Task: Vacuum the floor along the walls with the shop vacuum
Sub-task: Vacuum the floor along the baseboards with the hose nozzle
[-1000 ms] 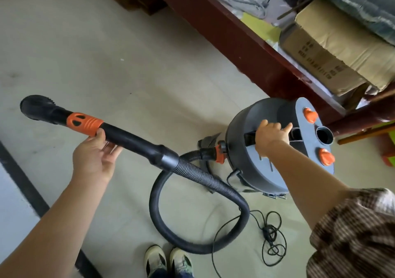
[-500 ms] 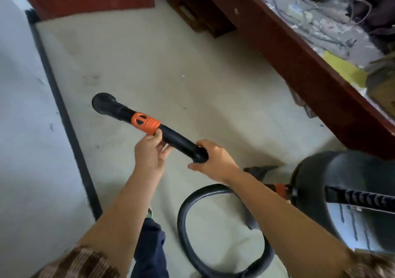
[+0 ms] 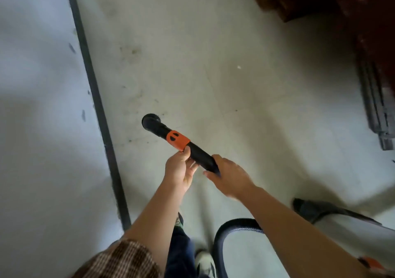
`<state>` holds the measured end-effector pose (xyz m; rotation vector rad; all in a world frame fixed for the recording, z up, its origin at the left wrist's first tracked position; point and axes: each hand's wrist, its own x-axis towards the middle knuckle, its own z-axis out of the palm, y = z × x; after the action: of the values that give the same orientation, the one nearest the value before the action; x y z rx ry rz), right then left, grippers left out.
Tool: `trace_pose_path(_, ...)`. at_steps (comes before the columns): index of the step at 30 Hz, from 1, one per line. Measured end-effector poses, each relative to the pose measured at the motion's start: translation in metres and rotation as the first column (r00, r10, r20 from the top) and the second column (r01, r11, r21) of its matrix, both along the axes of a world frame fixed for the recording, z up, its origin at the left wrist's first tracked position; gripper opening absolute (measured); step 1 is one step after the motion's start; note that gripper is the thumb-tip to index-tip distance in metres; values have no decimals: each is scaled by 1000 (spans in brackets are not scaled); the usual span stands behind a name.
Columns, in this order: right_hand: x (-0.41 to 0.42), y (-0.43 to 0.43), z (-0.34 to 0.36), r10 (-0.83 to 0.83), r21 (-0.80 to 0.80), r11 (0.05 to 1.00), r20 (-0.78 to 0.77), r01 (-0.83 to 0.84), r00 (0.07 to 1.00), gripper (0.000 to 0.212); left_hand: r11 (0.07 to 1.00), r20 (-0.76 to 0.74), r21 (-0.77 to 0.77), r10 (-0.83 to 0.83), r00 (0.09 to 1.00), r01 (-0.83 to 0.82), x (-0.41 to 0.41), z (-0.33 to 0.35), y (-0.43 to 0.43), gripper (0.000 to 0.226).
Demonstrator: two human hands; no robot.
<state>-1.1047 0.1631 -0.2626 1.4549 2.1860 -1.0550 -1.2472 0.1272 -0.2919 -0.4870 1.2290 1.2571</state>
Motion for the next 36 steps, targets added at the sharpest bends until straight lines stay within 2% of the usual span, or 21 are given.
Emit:
trace_pose_path(7,-21,23,-83,81,-108,991,-6,-81,997,28,993,51,-93,79,996,-74,-12,-83,10,17)
trace_pose_path(12,-21,46,-138,38,-191,980,-72,-51,997,16,983,41,-114,146,988,-140,-8,-135,23,14)
trace_pose_path(17,-28,67,-178,-8,-214,976,-172,-30,985,5,980,-14,-126,156,988,-157,-12,-168,36,29)
trace_pose_path(25,-36,86,-214,-24,-207,978,-285,-37,958,9,983,-55,-12,182,982,-183,-14,-205,48,27)
trace_pose_path(28,-37,89,-221,-14,-202,978,-305,-50,952,6,983,-66,44,179,982,-176,-16,-216,46,22)
trace_pose_path(32,-42,81,-227,24,-158,985,-300,-74,954,8,978,-62,80,195,979,-190,-16,-229,37,28)
trace_pose_path(36,-37,73,-230,24,-118,991,-319,-65,947,9,971,-39,152,195,980,-187,-12,-238,28,23)
